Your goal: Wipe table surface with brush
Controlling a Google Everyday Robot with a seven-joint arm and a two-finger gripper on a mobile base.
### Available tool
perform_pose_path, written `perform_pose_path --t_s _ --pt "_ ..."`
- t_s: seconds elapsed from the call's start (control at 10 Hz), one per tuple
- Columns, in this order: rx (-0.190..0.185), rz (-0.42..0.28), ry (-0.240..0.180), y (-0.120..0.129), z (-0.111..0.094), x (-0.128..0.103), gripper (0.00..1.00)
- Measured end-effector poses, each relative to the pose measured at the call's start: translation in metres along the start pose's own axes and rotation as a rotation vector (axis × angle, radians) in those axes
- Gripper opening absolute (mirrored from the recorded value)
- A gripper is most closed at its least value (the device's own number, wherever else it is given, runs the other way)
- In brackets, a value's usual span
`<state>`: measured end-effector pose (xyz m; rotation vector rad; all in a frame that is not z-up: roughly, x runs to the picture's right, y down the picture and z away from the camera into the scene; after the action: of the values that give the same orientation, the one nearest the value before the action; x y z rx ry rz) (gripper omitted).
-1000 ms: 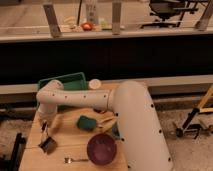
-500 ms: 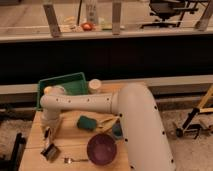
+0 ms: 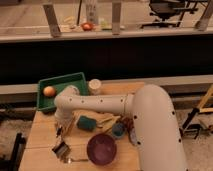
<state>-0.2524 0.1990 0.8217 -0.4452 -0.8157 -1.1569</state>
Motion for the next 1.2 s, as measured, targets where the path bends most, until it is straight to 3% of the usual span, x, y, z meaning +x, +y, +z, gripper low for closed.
perform_pose_path --t_s 0.2,0.6,1.0,1.2 --pt "-0.004 0.001 0.033 -0.007 -0.011 0.012 0.0" --pt "0.004 -0.069 0.076 -0.054 -0.026 0.019 0.0" --pt "-0.012 -0.245 0.042 -0.107 -0.008 -0.008 0.0" --pt "-0.027 -0.295 0.013 -0.11 -0.001 -0.024 0.0"
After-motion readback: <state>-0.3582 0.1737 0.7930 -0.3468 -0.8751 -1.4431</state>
